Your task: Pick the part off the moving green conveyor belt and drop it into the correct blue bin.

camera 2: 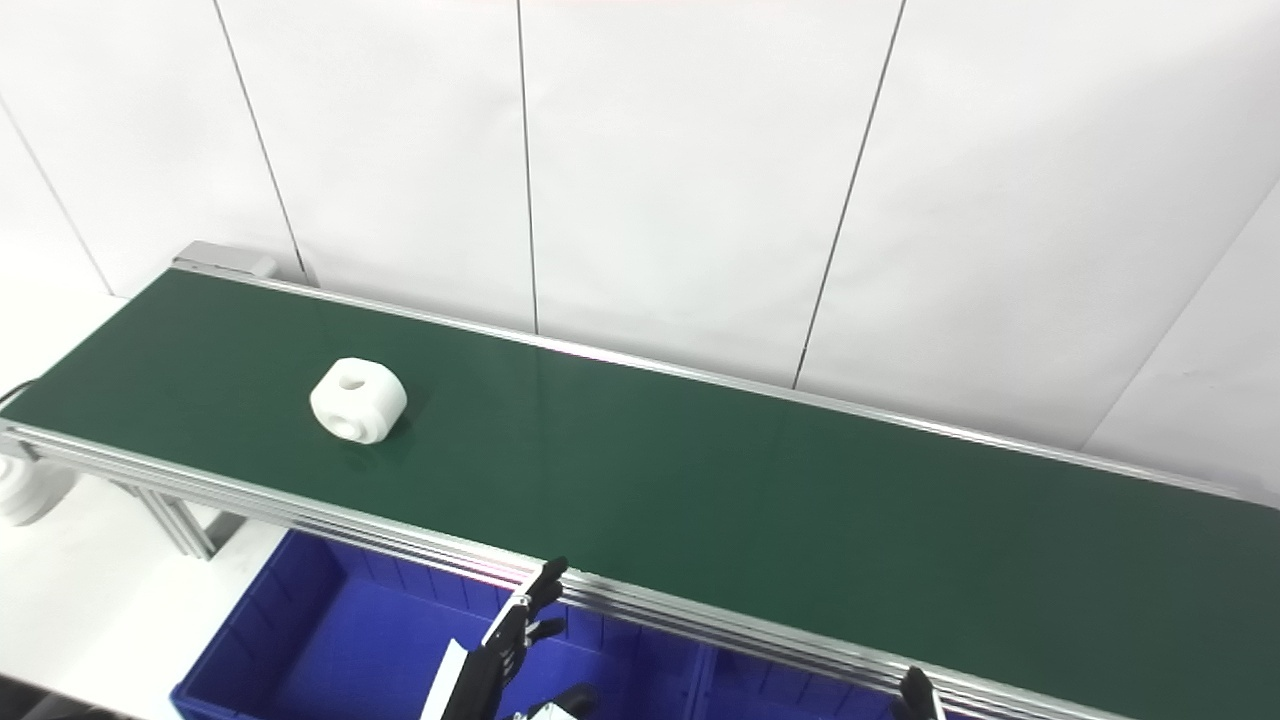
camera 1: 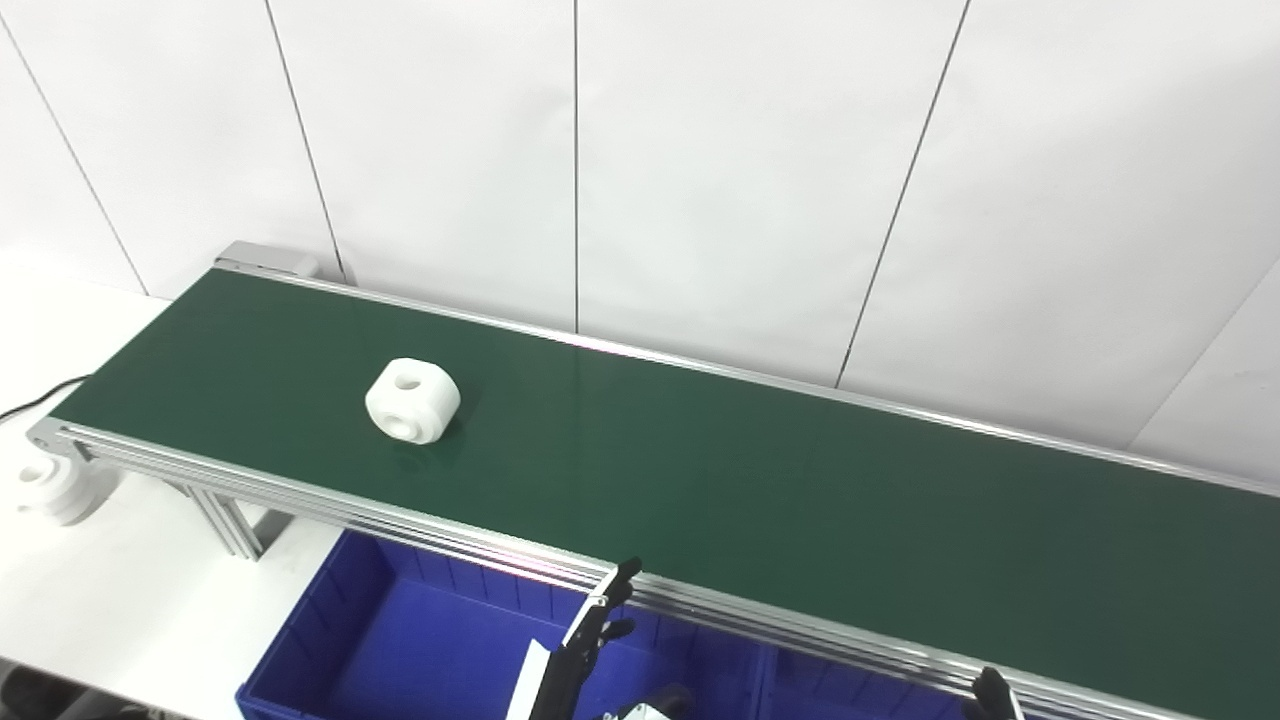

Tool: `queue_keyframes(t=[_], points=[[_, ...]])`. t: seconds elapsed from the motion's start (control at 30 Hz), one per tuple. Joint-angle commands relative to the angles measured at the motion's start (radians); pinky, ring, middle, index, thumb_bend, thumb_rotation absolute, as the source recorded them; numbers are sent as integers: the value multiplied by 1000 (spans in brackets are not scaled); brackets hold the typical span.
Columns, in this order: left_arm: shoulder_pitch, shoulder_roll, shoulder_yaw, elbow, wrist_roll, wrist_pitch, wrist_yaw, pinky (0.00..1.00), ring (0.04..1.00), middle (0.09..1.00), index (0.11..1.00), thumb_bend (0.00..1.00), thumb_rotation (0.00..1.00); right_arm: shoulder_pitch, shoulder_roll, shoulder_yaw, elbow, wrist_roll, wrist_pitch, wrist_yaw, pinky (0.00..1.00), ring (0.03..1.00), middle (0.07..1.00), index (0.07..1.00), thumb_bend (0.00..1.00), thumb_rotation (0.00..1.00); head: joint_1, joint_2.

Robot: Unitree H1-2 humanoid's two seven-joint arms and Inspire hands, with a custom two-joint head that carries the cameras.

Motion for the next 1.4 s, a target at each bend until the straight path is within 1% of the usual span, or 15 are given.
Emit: queue_keyframes(t=[0.0,0.03,0.1,0.13,0.23,0.3,0.37,0.47,0.53,0.57,0.6,0.7,0.83,1.13,1.37], points=[[-24,-54,-59,-65,39,-33,2,797,917,936,906,711,654,-18,6,3,-23,0,-60,8,1000,1000,1000,1000,885,1000,0,1],[-28,-43,-57,-87,62,-30,0,777,899,922,897,772,599,-19,7,5,-24,-3,-59,6,1000,1000,1000,1000,876,1000,0,2],[-48,-22,-50,-138,110,-25,1,759,878,903,877,817,542,-23,10,8,-23,-8,-58,6,1000,1000,1000,1000,876,1000,1,2],[-58,-13,-46,-162,130,-22,0,743,860,884,852,851,488,-25,10,9,-22,-10,-58,7,1000,1000,1000,1000,882,1000,1,2],[-145,48,2,-285,241,27,-29,703,808,825,784,948,399,-32,13,14,-23,-12,-59,9,1000,1000,1000,1000,899,1000,2,1],[-225,112,41,-352,331,80,-84,729,804,810,772,963,398,-36,14,16,-20,-15,-59,7,1000,1000,1000,1000,899,1000,3,0],[-291,162,67,-389,395,123,-134,823,823,816,774,942,417,-38,15,18,-16,-19,-59,5,1000,1000,1000,1000,905,1000,2,1],[-427,279,94,-422,461,216,-283,872,837,821,778,923,385,-37,16,22,-17,-28,-65,4,1000,1000,1000,1000,900,1000,-5,3],[-511,357,103,-414,469,256,-366,849,816,804,765,952,326,-36,17,23,-18,-34,-66,2,1000,1000,1000,1000,892,1000,-8,4],[-536,382,104,-409,466,268,-391,812,798,789,755,982,286,-35,18,23,-19,-35,-66,1,1000,1000,1000,1000,892,1000,-8,4],[-576,420,106,-382,456,274,-419,792,788,781,751,994,264,-35,17,24,-20,-40,-68,-1,1000,1000,1000,1000,893,1000,-11,6],[-663,498,101,-304,448,283,-467,759,767,773,753,1000,244,-37,16,28,-22,-44,-70,0,1000,1000,1000,1000,894,1000,-11,6],[-754,568,89,-168,455,272,-470,712,742,762,752,1000,256,-35,17,33,-36,-49,-62,-1,1000,1000,1000,1000,891,1000,-21,16],[-870,625,49,148,472,261,-399,704,757,766,754,1000,245,-29,17,40,-48,-57,-62,0,1000,1000,1000,1000,889,1000,-37,25],[-907,639,18,320,452,269,-374,714,773,774,763,1000,216,-22,23,44,-62,-64,-66,-8,1000,1000,1000,1000,895,1000,-49,35]])
